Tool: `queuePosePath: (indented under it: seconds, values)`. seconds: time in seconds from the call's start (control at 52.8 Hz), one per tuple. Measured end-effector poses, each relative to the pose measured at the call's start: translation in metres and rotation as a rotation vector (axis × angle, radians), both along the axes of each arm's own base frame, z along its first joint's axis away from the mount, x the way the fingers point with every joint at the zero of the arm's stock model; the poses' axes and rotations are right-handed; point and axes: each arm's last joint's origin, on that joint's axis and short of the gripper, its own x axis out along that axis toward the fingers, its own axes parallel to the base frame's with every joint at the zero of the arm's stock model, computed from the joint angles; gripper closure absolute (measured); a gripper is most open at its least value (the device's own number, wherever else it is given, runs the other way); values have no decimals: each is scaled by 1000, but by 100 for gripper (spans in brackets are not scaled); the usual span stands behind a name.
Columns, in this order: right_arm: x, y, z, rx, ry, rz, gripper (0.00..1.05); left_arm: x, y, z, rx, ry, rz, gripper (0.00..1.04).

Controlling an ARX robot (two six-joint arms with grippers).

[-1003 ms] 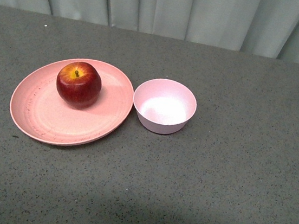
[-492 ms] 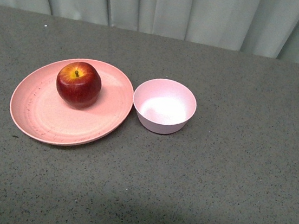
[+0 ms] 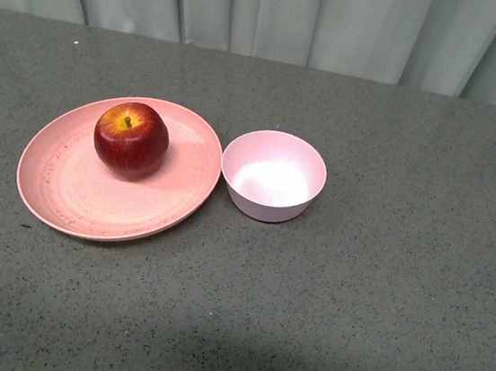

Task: Move apple from plate to bowl

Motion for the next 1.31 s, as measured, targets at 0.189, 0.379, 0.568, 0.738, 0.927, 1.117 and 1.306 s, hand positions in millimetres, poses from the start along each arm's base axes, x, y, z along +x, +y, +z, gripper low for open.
queuePosePath:
  seconds: [0.189,0.379,0.568,0.738,0.927,1.117,1.306]
  values:
    - [0,0,0,0,0,0,9,28,3,12,-25,-33,-39,7]
    - [0,0,0,0,0,0,9,92,3,24,-55,-19,-127,7]
    - [0,0,0,0,0,0,9,151,-15,15,-67,100,-203,7]
    - [0,0,0,0,0,0,9,196,-41,-10,-91,266,-275,7]
    - [0,0,0,0,0,0,9,219,-58,-35,-97,362,-313,7]
    - [0,0,0,0,0,0,9,239,-70,-46,-88,393,-325,7]
    - [0,0,0,0,0,0,9,249,-76,-53,-128,430,-333,7]
